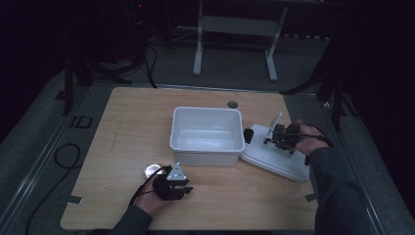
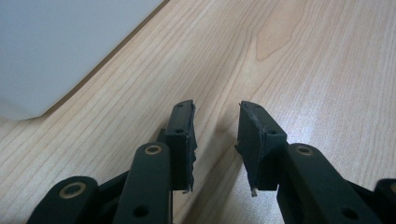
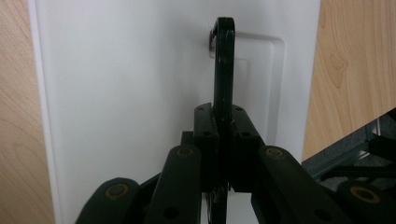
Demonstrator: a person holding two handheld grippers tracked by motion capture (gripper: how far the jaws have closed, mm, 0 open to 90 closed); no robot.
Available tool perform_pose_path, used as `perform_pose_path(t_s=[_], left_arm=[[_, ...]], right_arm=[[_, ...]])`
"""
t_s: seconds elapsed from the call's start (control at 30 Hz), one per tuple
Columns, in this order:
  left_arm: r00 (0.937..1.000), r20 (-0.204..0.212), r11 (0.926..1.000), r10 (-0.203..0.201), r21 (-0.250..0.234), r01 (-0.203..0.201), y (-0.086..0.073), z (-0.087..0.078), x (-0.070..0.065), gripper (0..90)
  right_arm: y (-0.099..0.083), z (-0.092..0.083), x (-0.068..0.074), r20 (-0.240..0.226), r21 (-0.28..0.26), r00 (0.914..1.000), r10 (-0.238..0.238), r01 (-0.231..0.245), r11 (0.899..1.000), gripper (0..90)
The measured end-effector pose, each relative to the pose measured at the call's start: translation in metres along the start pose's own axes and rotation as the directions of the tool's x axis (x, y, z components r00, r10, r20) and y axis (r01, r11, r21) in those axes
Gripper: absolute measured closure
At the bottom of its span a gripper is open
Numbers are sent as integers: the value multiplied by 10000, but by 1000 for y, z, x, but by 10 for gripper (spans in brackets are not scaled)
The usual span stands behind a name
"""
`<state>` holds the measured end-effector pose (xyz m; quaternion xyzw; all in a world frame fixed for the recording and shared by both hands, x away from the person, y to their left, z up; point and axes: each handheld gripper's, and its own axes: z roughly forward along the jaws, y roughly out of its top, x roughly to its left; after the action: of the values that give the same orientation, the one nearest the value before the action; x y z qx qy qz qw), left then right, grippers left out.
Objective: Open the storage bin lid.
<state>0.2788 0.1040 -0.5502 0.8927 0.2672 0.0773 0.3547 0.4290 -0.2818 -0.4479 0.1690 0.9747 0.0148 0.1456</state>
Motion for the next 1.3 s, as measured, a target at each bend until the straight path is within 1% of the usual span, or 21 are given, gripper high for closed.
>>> perform_pose_path(t_s=[0.37,0.47,0.67,0.7,0.73,0.8,0.9,1.0,1.07,1.1,1.13,1.2,1.3], left_arm=[[10000,10,10000,-67,-31,67,0,0,1,669],[10000,4,10000,-76,-42,76,0,0,1,669],[10000,12,10000,-71,-44,71,0,0,1,667],[10000,18,10000,-69,-39,69,0,0,1,666],[10000,25,10000,-73,-43,73,0,0,0,662],[10000,49,10000,-56,-26,56,0,0,1,655],[10000,36,10000,-29,-9,30,0,0,0,648],[10000,32,10000,-9,-8,9,0,0,0,644],[10000,32,10000,-9,-8,9,0,0,0,643],[10000,80,10000,-18,-8,18,0,0,0,641],[9999,120,10000,-44,-18,44,0,0,1,637],[9999,145,10000,-65,-25,66,0,0,1,634],[9999,143,10000,-65,-19,65,0,0,1,631]], right_arm=[[0,8,3,-84,-49,10000,7,-8,10000,840],[0,12,5,-211,-11,9998,-23,23,10000,839],[0,19,9,-282,154,9995,-134,138,9998,835],[0,19,9,-306,173,9994,-137,142,9997,816],[0,19,9,-320,115,9994,-133,137,9998,766],[-1,15,8,-460,-104,9989,24,-28,9999,684],[0,11,9,-492,-215,9988,64,-74,9997,623],[-1,7,9,-474,-494,9988,139,-162,9986,594],[-1,6,9,-489,-573,9986,202,-230,9981,594],[-2,4,9,-536,-688,9983,246,-283,9972,558],[-2,3,10,-606,-759,9978,257,-303,9967,548],[-2,1,11,-746,-901,9967,333,-400,9951,533],[-1,-1,13,-750,-1029,9967,302,-378,9940,525]])
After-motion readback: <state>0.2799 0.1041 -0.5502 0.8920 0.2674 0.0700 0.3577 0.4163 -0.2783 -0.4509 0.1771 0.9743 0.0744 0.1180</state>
